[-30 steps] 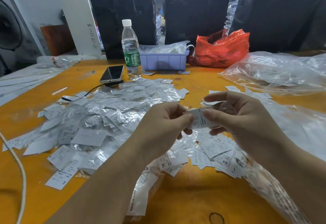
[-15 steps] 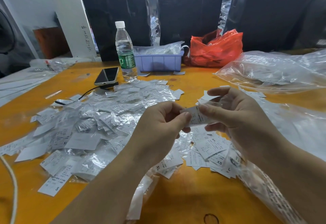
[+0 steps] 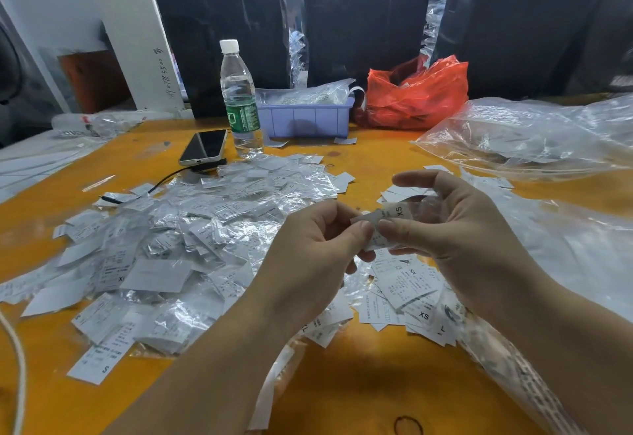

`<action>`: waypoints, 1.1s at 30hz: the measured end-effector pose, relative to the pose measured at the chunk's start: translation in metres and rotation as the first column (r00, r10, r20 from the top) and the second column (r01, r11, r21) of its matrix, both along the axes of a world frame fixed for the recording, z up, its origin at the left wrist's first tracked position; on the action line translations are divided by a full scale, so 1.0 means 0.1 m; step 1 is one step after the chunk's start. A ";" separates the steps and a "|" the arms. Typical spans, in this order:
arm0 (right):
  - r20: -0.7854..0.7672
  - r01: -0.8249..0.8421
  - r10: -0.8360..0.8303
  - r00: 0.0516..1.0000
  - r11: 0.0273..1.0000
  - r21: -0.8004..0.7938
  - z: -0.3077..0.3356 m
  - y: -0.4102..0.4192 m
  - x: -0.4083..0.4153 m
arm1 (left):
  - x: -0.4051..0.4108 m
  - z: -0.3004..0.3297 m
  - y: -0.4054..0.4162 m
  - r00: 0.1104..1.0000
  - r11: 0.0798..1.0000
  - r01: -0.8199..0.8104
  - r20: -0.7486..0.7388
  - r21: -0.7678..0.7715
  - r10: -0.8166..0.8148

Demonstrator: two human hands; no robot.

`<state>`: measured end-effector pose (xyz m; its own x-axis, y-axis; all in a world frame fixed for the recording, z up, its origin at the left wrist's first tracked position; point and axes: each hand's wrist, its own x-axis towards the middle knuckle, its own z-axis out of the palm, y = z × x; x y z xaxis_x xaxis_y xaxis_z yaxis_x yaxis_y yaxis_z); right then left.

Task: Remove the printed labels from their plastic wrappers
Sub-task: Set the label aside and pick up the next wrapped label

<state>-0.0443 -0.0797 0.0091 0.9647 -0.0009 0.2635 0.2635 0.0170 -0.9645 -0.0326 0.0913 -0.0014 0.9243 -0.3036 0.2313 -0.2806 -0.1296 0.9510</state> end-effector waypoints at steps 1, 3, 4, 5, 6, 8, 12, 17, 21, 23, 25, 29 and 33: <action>0.003 -0.001 0.001 1.000 1.000 -0.002 0.00 0.00 0.00 | 0.00 0.00 0.00 1.000 1.000 0.000 -0.005 0.000 0.000; 0.005 -0.014 0.014 1.000 1.000 -0.007 -0.01 0.00 0.01 | 0.00 0.00 -0.01 1.000 1.000 -0.001 -0.025 -0.025 0.000; 0.006 -0.027 0.027 1.000 1.000 -0.011 -0.01 -0.01 0.01 | 0.00 0.00 -0.01 0.999 0.999 0.002 -0.040 -0.044 -0.003; 0.009 -0.045 0.045 0.999 0.999 -0.015 -0.01 0.00 0.01 | 0.00 0.00 -0.02 0.998 0.998 0.005 -0.059 -0.063 -0.008; 0.014 -0.060 0.061 0.998 0.998 -0.018 -0.01 0.00 0.01 | 0.00 0.00 -0.02 0.996 0.996 0.006 -0.083 -0.084 -0.013; 0.024 -0.064 0.065 0.998 0.997 -0.030 -0.02 0.00 0.02 | 0.00 0.01 -0.03 0.991 0.991 0.005 -0.133 -0.131 -0.023; 0.049 0.004 0.001 0.999 0.995 -0.095 -0.04 -0.03 0.02 | 0.00 0.01 -0.04 0.996 0.997 0.006 -0.090 -0.077 -0.013; 0.076 0.038 -0.027 0.997 0.987 -0.158 -0.06 -0.01 0.02 | 0.00 0.02 -0.02 1.000 1.000 0.002 0.010 0.028 -0.002; 0.006 -0.009 0.010 1.000 0.991 -0.137 -0.05 -0.01 0.02 | 0.00 0.02 -0.01 1.000 0.998 -0.010 0.023 0.059 0.008; -0.042 -0.067 0.063 0.997 0.994 -0.088 -0.04 -0.02 0.02 | -0.01 0.02 0.00 1.000 0.998 -0.019 0.026 0.057 0.017; -0.047 -0.074 0.072 0.996 0.995 -0.060 -0.03 -0.02 0.02 | -0.01 0.02 0.00 0.999 0.999 -0.029 0.018 0.039 0.029; -0.006 0.018 -0.018 1.000 0.997 -0.076 -0.02 -0.05 0.02 | -0.01 0.03 0.01 0.999 0.998 -0.043 0.028 0.044 0.042; -0.012 0.049 -0.050 0.999 0.996 -0.080 -0.01 -0.05 0.02 | -0.01 0.05 0.02 0.996 0.998 -0.047 0.072 0.050 0.043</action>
